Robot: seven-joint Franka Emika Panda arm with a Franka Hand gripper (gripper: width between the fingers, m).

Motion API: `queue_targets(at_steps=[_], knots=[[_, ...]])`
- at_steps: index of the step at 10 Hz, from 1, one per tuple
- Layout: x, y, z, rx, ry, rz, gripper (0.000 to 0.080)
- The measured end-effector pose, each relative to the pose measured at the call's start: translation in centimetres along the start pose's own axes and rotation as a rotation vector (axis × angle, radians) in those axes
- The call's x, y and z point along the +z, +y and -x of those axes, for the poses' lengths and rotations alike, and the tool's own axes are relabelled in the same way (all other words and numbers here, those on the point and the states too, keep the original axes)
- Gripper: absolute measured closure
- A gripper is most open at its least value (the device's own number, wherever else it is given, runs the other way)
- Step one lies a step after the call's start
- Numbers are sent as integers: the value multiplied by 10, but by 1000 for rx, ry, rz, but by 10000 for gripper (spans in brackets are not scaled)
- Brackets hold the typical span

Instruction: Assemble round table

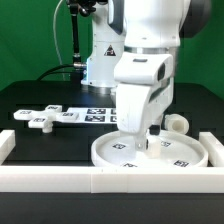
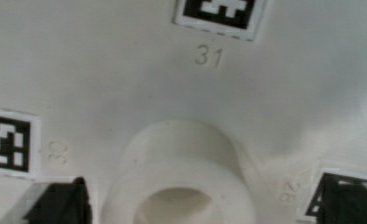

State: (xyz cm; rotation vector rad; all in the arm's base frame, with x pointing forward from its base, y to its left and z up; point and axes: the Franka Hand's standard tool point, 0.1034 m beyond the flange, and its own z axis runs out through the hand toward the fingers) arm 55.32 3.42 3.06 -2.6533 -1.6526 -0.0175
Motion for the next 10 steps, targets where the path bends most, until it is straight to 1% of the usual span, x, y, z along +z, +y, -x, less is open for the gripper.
queue_targets(at_steps=[1, 2, 3, 4, 5, 6, 7, 9, 10], knots=[[-8, -3, 3, 18, -9, -6, 153], [-19, -8, 8, 63, -7, 4, 150], [-26, -22, 11, 126, -4, 13, 150], [-30, -37, 12, 225, -3, 15, 150], [-32, -54, 7, 309, -2, 18, 150], [-31, -61, 3, 320, -3, 14, 150], [-30, -59, 4, 328, -2, 14, 150], [-30, -59, 5, 342, -2, 13, 150], [-30, -59, 4, 409, 0, 12, 150]])
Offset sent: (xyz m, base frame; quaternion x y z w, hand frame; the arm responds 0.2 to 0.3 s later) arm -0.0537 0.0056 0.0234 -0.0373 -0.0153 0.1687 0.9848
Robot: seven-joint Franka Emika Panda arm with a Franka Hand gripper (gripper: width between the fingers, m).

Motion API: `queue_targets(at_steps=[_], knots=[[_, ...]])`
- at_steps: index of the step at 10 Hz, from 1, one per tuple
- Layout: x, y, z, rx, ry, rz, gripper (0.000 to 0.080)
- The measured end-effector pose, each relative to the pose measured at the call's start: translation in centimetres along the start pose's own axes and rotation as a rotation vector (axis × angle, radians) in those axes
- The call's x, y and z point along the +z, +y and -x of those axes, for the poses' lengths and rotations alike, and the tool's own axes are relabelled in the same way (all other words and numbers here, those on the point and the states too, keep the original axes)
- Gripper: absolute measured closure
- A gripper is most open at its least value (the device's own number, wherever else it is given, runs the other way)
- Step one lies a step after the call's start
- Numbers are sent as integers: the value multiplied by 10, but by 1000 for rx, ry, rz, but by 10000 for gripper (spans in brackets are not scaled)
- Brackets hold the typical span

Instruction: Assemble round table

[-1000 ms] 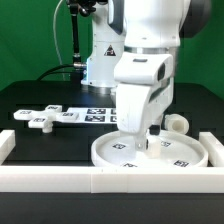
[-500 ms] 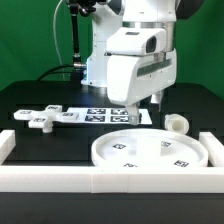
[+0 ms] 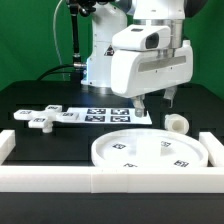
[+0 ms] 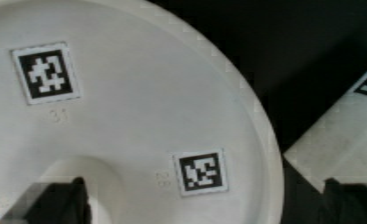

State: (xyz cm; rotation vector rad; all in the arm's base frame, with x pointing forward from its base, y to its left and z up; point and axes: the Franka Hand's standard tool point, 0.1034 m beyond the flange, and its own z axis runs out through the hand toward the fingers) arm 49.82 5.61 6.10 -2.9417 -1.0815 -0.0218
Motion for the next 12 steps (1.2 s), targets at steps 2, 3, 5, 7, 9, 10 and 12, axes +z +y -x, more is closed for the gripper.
queue_targets(at_steps=[2, 3, 5, 7, 9, 10, 12], knots=[[1, -4, 2, 259, -1, -16, 150], [4, -12, 2, 409, -8, -23, 150], [5, -32, -9, 611, -11, -32, 150], [7, -46, -16, 777, -15, -51, 150], [7, -47, -15, 779, -37, -59, 150], [8, -47, -14, 779, -40, -59, 150], [10, -54, -7, 795, -227, -99, 150]])
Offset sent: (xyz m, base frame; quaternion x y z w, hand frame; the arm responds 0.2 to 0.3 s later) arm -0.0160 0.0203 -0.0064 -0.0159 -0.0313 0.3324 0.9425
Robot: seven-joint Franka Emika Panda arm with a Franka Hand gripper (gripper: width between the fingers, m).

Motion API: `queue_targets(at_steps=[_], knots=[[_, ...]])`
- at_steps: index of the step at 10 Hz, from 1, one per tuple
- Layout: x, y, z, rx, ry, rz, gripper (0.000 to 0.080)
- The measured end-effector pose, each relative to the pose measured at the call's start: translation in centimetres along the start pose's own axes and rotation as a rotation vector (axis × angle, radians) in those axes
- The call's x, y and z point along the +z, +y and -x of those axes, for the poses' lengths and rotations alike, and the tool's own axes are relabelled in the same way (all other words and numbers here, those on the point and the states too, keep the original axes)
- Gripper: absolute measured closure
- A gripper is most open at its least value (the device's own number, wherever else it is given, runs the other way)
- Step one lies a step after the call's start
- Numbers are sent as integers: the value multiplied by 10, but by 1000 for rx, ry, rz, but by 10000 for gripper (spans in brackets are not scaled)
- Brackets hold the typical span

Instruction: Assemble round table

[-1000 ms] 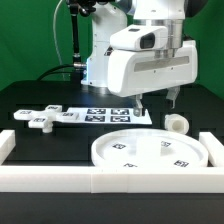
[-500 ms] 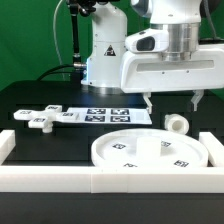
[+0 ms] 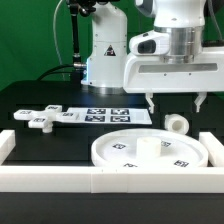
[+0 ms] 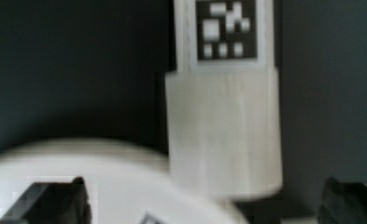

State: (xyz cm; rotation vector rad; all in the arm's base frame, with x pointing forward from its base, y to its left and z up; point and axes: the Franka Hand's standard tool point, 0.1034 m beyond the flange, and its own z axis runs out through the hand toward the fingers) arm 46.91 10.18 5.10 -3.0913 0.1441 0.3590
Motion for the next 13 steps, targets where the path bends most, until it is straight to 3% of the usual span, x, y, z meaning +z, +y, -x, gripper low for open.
queue_targets(at_steps=[2, 4, 5, 6, 8, 13], knots=[[1, 2, -14, 14, -110, 1, 150], [2, 4, -11, 15, -220, 16, 150], [4, 4, -9, -1, -275, 8, 150], [7, 4, -11, -12, -298, -21, 150], [13, 2, -8, -24, -365, -18, 150], [31, -2, -3, -40, -697, 8, 150]])
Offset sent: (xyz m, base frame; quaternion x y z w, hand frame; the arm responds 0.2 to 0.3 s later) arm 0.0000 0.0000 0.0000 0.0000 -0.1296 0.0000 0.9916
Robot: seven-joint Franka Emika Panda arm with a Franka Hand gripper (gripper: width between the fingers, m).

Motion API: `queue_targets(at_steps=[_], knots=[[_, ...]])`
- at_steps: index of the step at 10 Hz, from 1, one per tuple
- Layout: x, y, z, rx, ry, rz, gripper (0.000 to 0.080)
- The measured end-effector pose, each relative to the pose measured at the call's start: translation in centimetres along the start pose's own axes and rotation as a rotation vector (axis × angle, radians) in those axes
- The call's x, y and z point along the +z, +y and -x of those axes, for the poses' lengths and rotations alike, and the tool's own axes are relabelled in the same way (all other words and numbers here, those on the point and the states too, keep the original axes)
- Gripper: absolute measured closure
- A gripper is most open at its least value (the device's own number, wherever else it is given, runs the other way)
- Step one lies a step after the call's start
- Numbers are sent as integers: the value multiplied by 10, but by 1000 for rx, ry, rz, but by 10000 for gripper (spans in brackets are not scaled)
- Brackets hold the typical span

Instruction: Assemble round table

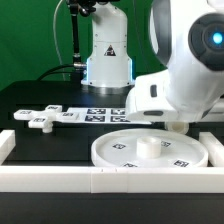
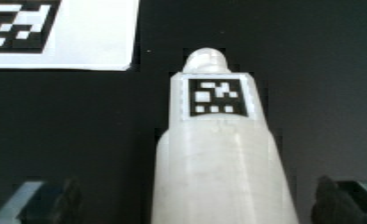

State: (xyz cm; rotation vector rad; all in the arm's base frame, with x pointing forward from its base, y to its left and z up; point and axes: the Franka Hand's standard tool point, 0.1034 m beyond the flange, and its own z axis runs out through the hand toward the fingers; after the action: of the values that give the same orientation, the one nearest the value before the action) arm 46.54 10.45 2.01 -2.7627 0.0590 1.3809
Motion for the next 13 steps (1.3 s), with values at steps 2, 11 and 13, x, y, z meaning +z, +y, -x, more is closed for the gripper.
queue_targets(at_steps=[2, 11, 13], knots=[[5, -2, -7, -1, -54, 5, 150], [-2, 0, 1, -51, -48, 14, 393], [-27, 10, 19, -99, -48, 2, 393]])
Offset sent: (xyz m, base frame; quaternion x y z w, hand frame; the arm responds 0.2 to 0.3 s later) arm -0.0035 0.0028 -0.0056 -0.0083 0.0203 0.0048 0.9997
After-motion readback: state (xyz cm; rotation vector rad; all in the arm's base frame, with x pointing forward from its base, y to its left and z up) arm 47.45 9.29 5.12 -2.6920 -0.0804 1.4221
